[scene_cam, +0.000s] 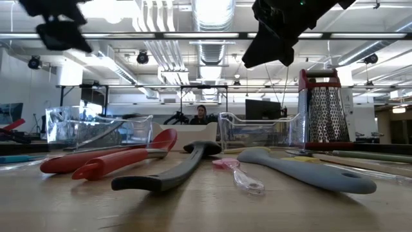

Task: Pick & Place Kitchen Items
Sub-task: Put the blue spatula into the white bin

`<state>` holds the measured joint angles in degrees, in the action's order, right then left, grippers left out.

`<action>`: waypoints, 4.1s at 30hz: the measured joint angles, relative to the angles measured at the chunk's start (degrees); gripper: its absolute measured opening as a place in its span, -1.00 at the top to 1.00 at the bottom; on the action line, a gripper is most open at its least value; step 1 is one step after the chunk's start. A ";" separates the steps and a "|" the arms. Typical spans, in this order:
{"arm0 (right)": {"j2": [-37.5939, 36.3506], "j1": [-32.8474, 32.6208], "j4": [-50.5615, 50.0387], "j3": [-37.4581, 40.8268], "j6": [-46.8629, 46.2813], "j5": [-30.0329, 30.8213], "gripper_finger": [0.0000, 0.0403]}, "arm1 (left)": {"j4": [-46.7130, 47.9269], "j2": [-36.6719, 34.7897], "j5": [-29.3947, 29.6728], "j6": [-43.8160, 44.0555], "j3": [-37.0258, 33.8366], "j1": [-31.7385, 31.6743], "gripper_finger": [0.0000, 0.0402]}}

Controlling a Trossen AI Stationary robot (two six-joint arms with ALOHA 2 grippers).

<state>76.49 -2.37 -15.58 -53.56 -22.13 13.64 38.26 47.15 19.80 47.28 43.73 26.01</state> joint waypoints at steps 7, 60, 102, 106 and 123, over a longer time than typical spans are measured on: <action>0.00 0.02 -0.58 0.00 0.82 0.05 0.51 | 17.21 3.15 -5.97 28.94 0.52 2.94 -0.39; 0.00 0.02 -0.10 0.00 1.75 1.38 0.53 | 6.77 22.99 -20.39 9.83 -11.92 -11.13 -0.39; 0.00 0.04 -0.12 0.00 1.73 1.43 0.53 | 15.28 22.56 -20.64 6.98 -6.61 -11.29 0.83; 0.00 0.04 -0.10 0.00 1.81 1.43 0.53 | 18.77 21.63 -13.37 2.86 -1.04 -11.34 0.83; -3.23 -0.75 -12.16 0.17 -5.78 3.06 0.57 | -2.85 21.40 1.28 -40.99 12.65 -37.13 0.83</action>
<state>73.25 -3.11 -27.74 -53.39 -27.91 16.70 35.41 68.55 21.08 6.30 56.39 -11.12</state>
